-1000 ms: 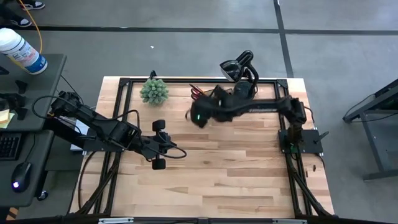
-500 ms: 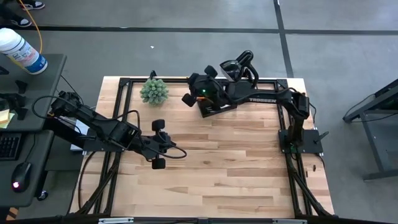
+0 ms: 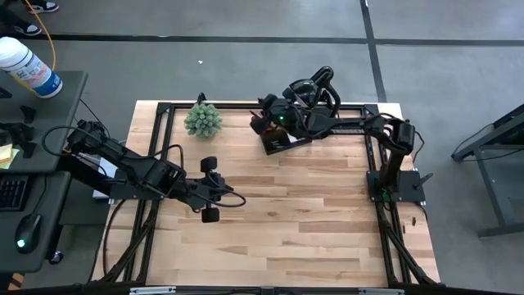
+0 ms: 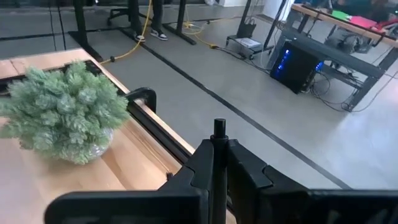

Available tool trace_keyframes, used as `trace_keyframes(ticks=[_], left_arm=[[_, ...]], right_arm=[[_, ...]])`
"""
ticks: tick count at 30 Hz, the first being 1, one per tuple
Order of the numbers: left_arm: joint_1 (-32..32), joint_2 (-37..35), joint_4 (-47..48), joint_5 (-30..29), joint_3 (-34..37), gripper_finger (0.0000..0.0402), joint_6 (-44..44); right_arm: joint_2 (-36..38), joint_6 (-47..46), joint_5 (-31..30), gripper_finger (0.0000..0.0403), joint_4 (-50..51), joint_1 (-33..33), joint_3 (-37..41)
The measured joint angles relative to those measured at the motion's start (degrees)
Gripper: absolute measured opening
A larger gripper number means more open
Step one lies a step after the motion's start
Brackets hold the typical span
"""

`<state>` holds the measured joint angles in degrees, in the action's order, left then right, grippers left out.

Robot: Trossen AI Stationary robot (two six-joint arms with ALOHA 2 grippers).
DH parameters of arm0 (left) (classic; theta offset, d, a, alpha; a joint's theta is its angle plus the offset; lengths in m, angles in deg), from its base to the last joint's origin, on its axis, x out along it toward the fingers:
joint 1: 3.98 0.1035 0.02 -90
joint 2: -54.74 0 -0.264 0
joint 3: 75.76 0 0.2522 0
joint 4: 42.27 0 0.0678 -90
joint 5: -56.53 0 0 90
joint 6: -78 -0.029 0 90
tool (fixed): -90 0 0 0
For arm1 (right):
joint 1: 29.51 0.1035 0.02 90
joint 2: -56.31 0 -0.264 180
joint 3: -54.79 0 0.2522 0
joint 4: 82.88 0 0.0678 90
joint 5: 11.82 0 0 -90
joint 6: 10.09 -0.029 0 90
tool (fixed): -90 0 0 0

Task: Pick and place office supplies into organizer
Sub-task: Put the black pen into the black desk organizer, then return to Home Position

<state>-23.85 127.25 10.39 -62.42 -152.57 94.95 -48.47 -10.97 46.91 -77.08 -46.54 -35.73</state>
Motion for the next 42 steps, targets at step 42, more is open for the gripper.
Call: trace_keyframes(ticks=[42], left_arm=[[0.0,-0.02,-2.29,-1.62,0.0,0.0,-3.92]], right_arm=[[11.92,-0.43,0.73,0.0062,4.87,2.16,8.32]])
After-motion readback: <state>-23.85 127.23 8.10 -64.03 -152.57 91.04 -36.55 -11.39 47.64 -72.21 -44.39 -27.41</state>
